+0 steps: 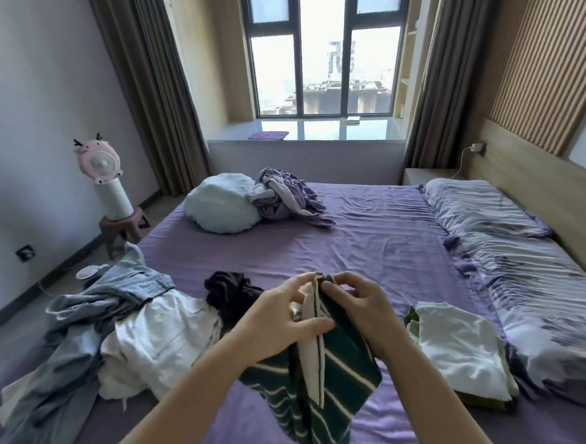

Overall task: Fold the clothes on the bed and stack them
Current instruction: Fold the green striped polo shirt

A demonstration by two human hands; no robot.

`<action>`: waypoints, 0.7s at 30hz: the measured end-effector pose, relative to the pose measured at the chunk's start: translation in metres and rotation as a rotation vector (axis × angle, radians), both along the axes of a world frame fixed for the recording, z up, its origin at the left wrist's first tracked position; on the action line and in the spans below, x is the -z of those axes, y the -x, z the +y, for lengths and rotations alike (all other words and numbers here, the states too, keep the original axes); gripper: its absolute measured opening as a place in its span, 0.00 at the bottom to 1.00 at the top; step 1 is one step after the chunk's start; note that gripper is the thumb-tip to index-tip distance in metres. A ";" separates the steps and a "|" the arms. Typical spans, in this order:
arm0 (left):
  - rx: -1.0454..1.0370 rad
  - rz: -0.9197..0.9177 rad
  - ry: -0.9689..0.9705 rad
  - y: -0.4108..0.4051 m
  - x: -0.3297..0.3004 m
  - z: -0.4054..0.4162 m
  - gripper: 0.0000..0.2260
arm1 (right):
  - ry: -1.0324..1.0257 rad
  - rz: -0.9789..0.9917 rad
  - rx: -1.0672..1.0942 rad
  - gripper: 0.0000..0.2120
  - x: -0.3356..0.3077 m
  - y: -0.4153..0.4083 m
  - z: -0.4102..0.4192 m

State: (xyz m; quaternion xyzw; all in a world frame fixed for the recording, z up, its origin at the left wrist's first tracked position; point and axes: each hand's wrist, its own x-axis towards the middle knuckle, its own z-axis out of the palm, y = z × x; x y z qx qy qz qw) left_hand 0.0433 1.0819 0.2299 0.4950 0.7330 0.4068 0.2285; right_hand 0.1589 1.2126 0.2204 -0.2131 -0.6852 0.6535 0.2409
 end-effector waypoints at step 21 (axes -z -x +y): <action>-0.054 0.195 0.114 0.042 0.019 -0.017 0.25 | -0.620 -0.065 0.298 0.04 0.024 -0.019 0.010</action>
